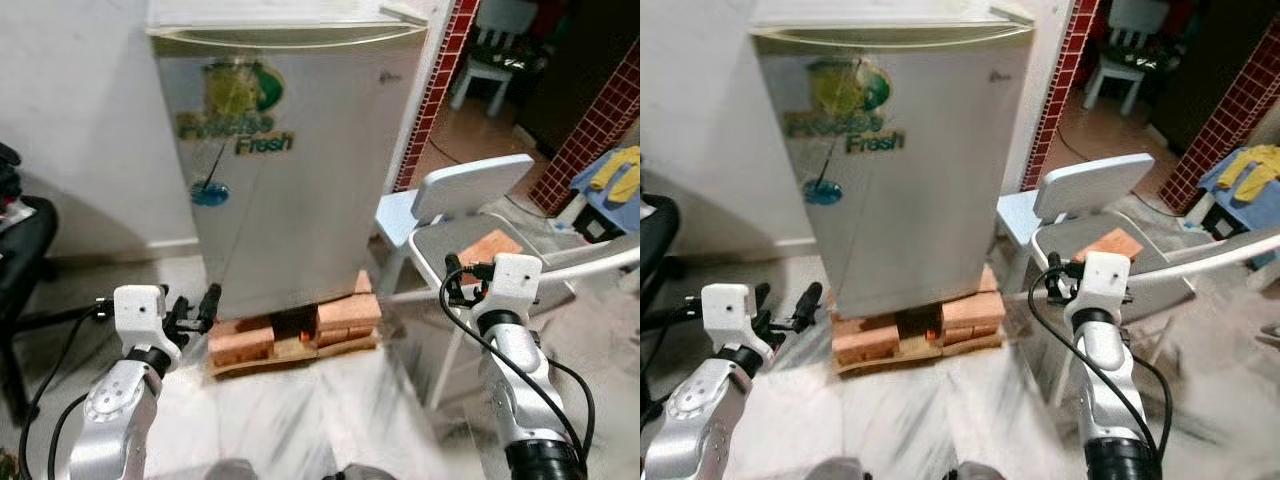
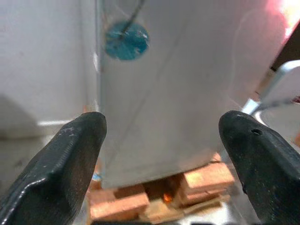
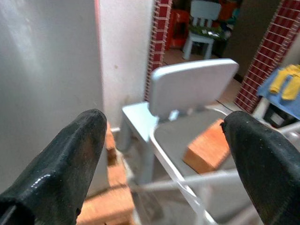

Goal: Restocking fridge

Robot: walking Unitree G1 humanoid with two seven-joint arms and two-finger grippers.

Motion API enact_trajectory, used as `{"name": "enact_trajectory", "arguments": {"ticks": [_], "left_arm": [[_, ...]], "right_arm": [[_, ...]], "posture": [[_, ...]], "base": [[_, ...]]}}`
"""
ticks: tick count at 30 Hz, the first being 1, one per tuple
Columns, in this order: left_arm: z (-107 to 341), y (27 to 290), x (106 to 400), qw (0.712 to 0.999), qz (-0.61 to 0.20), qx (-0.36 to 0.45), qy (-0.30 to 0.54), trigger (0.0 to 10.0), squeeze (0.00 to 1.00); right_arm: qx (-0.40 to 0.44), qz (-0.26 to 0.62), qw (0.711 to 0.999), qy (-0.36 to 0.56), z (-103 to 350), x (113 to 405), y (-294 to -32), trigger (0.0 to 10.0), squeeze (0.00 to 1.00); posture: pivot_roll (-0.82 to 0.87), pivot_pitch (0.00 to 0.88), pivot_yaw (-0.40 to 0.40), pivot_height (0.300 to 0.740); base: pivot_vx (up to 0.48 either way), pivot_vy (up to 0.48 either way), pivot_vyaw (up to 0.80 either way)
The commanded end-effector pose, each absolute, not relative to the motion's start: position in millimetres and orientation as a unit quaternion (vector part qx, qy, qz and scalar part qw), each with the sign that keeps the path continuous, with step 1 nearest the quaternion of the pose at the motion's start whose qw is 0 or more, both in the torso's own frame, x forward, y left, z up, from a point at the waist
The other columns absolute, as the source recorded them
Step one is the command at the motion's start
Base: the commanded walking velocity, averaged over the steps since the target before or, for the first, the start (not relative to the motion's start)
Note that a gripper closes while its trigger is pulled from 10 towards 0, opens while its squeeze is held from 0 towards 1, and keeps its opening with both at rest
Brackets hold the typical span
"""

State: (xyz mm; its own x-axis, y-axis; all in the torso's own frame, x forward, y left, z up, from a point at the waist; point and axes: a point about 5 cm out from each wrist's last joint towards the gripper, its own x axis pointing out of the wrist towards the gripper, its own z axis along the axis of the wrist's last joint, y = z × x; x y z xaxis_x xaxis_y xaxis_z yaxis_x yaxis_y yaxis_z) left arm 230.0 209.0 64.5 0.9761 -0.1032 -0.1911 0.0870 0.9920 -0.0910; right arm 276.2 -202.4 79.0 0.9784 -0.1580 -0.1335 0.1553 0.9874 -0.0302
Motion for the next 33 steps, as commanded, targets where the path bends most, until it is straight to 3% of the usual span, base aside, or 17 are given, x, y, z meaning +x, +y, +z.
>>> {"name": "enact_trajectory", "arguments": {"ticks": [1,9,17,27,33], "left_arm": [[64.2,212.7,228.9,0.994,-0.038,-0.037,0.1,10.0,0.0],[63.9,213.7,227.8,0.993,-0.032,-0.035,0.106,10.0,0.0],[63.1,214.1,225.2,0.992,-0.037,-0.039,0.112,10.0,0.0],[66.1,216.5,226.8,0.994,-0.043,-0.033,0.096,10.0,0.0],[67.1,218.4,226.7,0.993,-0.044,-0.037,0.102,10.0,0.0]], "right_arm": [[-0.013,-0.069,0.995,0.065,81.2,277.7,-198.7,10.0,0.0],[-0.015,-0.07,0.995,0.065,81.9,279.4,-198.8,10.0,0.0],[-0.013,-0.071,0.995,0.064,83.4,282.4,-198.0,10.0,0.0],[-0.011,-0.066,0.996,0.066,82.2,283.7,-196.4,10.0,0.0],[-0.012,-0.062,0.996,0.063,84.9,287.7,-195.7,10.0,0.0]], "posture": [[0.13,0.0,-0.063,0.74],[0.13,0.01,-0.068,0.74],[0.14,0.014,-0.064,0.74],[0.15,0.01,-0.074,0.74],[0.16,0.008,-0.079,0.74]], "base": [[0.0,0.0,0.0],[0.0,0.063,0.0],[0.0,0.474,0.0],[0.0,0.479,-0.56],[0.137,0.413,0.0]]}}
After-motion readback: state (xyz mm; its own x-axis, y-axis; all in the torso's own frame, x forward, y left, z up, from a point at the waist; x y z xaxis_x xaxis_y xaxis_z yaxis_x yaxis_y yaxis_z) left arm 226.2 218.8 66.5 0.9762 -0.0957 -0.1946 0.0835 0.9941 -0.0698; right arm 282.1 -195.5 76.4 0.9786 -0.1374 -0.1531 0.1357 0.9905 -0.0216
